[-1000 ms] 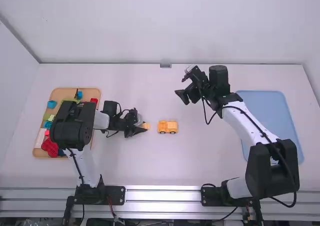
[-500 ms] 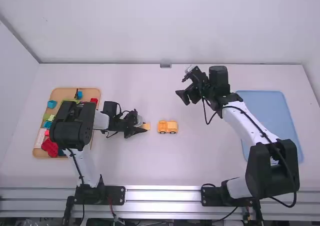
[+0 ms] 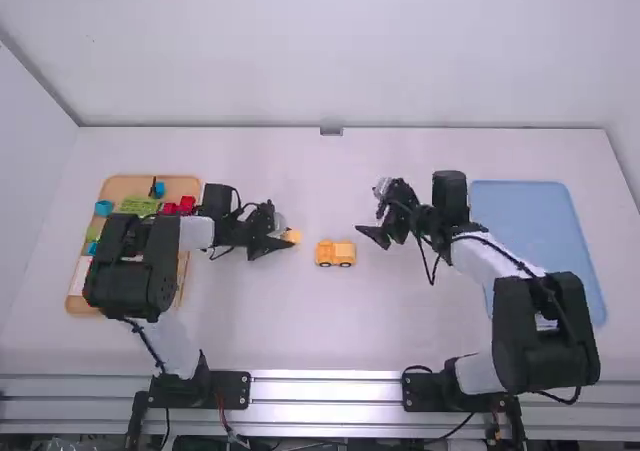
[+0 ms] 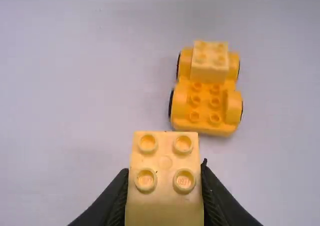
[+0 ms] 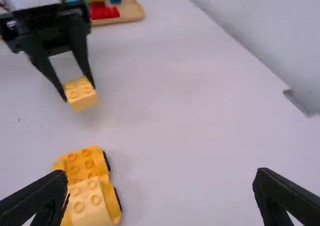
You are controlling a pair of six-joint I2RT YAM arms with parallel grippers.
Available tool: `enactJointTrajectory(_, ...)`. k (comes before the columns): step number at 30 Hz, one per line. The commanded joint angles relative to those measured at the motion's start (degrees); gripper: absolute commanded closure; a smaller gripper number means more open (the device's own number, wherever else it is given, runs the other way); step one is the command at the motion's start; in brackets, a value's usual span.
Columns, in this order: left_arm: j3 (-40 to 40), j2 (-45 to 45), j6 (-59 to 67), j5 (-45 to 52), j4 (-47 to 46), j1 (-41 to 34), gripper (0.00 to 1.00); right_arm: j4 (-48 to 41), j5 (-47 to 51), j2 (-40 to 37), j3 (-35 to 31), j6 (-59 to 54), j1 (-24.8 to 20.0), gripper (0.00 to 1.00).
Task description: Assemble lego blocks to make yellow taxi
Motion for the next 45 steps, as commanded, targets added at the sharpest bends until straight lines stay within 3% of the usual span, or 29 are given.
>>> enactJointTrajectory(1,1.33,-1.01,-0.55,1.81,-1.81,-3.43,0.94,5.64,-8.37,4.63,-3.91,3.06,0.59,0.01)
enactJointTrajectory(9,2.56,-0.04,-3.28,-0.59,-0.13,-10.10,0.98,14.82,-11.78,17.90,-4.72,-4.00,4.44,0.01)
enactJointTrajectory(16,2.60,1.97,-4.59,-1.62,1.73,-12.85,0.97,14.34,-11.89,27.76,-0.48,-11.26,6.36,0.01)
enactJointTrajectory(23,2.60,2.86,-4.59,-2.54,1.68,-12.85,0.97,14.64,-12.00,32.28,2.99,-12.11,6.78,0.01)
enactJointTrajectory(25,2.67,3.65,-4.61,-2.47,2.23,-12.87,0.97,14.64,-12.13,33.00,3.69,-12.11,6.78,0.04)
enactJointTrajectory(27,3.02,4.81,-4.83,-2.49,2.56,-12.85,0.95,13.94,-12.04,33.79,4.44,-13.40,6.78,0.14)
enactJointTrajectory(29,3.45,5.20,-5.95,-2.56,2.51,-12.87,0.95,13.84,-12.07,34.14,4.61,-13.94,6.78,0.28)
enactJointTrajectory(30,3.54,5.27,-5.88,-2.45,2.51,-12.85,0.95,13.73,-11.87,34.16,4.59,-14.01,6.78,0.43)
enactJointTrajectory(31,3.63,5.27,-5.88,-2.47,2.62,-12.87,0.95,13.66,-11.91,34.14,4.44,-14.01,6.78,0.51)
enactJointTrajectory(34,3.63,5.27,-5.81,-2.47,3.30,-12.85,0.95,13.94,-11.80,34.14,3.89,-14.08,6.78,0.64)
enactJointTrajectory(45,3.56,5.35,-5.49,-2.54,3.21,-12.87,0.95,13.03,-11.93,34.14,3.26,-15.96,6.78,0.67)
